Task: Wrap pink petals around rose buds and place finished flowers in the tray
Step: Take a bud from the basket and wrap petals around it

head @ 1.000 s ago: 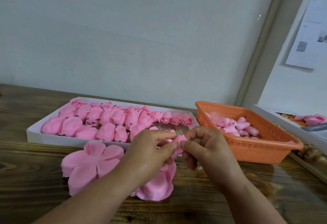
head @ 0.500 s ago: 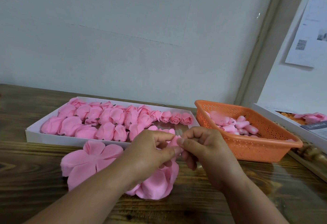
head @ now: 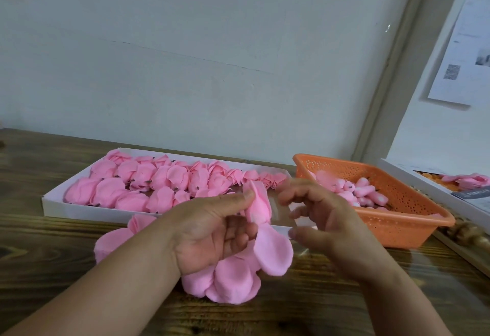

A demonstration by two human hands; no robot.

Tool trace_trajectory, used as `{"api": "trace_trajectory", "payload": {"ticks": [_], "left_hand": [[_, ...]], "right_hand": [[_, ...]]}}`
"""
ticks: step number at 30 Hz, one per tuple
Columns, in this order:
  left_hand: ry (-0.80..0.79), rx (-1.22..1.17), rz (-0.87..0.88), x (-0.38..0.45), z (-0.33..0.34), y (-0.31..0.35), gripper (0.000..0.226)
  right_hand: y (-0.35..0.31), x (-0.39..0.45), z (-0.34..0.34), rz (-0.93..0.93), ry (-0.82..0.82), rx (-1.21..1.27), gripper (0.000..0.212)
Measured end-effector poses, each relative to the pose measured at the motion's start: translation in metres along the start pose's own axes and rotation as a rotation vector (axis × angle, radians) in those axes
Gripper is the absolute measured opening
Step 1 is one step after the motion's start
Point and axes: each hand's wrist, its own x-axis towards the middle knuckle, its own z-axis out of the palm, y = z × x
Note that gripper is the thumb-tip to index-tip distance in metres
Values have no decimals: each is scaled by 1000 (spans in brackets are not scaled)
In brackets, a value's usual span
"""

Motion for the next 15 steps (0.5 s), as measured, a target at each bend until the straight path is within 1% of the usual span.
{"api": "trace_trajectory", "payload": {"ticks": [1, 3, 7, 9, 12, 15], "left_hand": [[7, -35, -9, 0, 0, 1, 25], [24, -72, -19, 0, 1, 3, 24], [36, -57, -41, 1, 2, -1, 25], [19, -20, -33, 1, 3, -3, 31], [26, 30, -18, 2, 4, -6, 37], [69, 81, 10, 1, 8, -8, 45]], "right_hand": [[-1, 0, 2, -51, -65, -54, 41], [-4, 1, 9, -125, -110, -81, 39], [-9, 3, 18, -163, -42, -10, 33], [-10, 3, 18, -183, -29, 4, 30], [-11, 3, 20, -197, -52, 27, 21], [-9, 3, 23, -178, -20, 135, 12]]}}
